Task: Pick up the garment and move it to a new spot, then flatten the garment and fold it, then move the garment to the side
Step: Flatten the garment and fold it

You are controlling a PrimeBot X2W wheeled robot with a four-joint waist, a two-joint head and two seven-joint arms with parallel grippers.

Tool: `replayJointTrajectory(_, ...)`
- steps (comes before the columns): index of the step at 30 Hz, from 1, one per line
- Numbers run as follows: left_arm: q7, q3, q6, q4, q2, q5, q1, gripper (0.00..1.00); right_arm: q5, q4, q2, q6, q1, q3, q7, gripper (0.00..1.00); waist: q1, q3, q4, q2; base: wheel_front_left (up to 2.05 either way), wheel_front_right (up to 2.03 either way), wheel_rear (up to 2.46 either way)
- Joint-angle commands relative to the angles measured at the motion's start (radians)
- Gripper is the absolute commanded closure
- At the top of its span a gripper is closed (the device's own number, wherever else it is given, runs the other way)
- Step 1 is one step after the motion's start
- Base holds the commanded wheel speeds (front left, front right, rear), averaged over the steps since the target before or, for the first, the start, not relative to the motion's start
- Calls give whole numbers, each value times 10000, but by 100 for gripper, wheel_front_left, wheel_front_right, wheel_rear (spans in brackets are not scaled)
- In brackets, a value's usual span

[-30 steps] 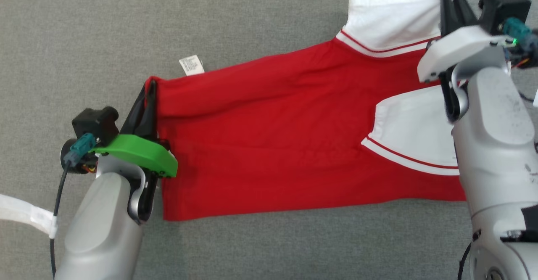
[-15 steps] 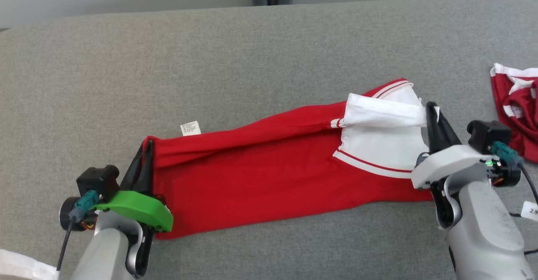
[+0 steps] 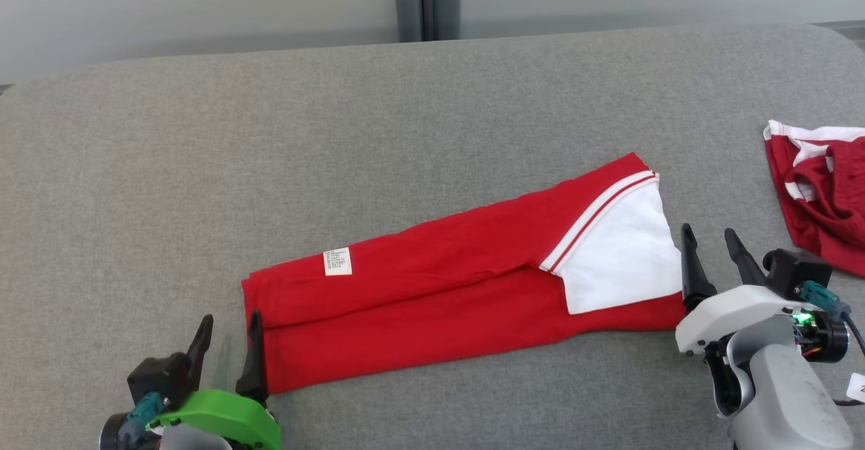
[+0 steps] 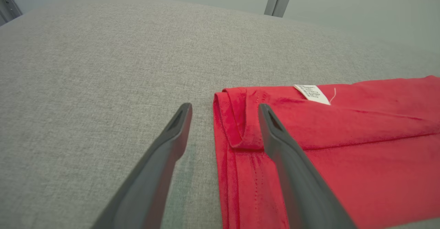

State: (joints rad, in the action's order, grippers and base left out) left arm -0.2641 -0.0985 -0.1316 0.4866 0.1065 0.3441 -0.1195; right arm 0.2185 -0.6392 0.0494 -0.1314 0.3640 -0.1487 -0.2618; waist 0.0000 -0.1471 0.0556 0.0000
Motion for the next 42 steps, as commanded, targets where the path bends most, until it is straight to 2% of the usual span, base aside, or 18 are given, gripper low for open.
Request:
replayJointTrajectory(1,3,147,23,-122,-109,-189,215,0,-91,-8,37,16,-140,-25,-40,0,0,92,79,0,0,0,0)
replayJointTrajectory(5,3,422,23,-488,-334,-432,418,0,-497,-92,37,16,-17,-38,-40,0,0,79,200,0,0,0,0)
replayJointTrajectory(9,3,335,23,-750,-463,-589,271,0,-1015,-719,101,16,509,9,-40,0,0,-89,373,0,0,0,0)
replayJointTrajectory(16,3,32,23,-722,-526,-510,-158,0,-1445,-2864,181,17,1469,-67,304,0,0,-319,768,0,0,0,0)
replayJointTrajectory(19,3,-18,23,-689,-534,-459,-225,0,-1085,-3704,89,15,1589,84,455,0,0,-339,880,0,0,0,0)
replayJointTrajectory(20,3,-12,23,-688,-538,-446,-218,0,-940,-3911,55,9,1567,207,459,55,0,-342,900,0,0,0,0)
replayJointTrajectory(21,3,8,23,-698,-541,-431,-197,0,-747,-4091,9,7,1557,353,427,97,0,-344,913,0,0,0,0)
replayJointTrajectory(22,3,33,23,-706,-543,-417,-167,0,-577,-4231,-17,6,1551,498,396,100,0,-343,909,0,0,0,0)
replayJointTrajectory(25,3,85,23,-694,-545,-389,-29,0,-319,-4314,23,7,1496,640,198,100,0,-299,806,0,0,0,0)
replayJointTrajectory(27,3,123,23,-683,-545,-360,49,0,-259,-4134,325,18,1493,398,77,100,0,-248,690,0,0,0,0)
replayJointTrajectory(29,3,91,23,-673,-548,-339,68,0,-377,-3720,720,30,1499,9,5,100,0,-192,563,0,0,0,0)
replayJointTrajectory(31,3,59,23,-678,-546,-339,51,0,-585,-2887,854,29,1480,-517,-30,100,0,-156,431,0,0,0,0)
replayJointTrajectory(36,3,-127,23,-646,-541,-270,-5,0,-1239,-725,509,17,941,-1391,-36,100,0,-44,196,0,0,0,0)
replayJointTrajectory(39,3,-191,23,-597,-540,-220,14,0,-1215,326,261,17,576,-1233,-36,100,0,61,127,0,0,0,0)
replayJointTrajectory(42,3,-247,23,-542,-540,-182,96,0,-855,1121,73,17,162,-464,-39,100,0,182,107,0,0,0,0)
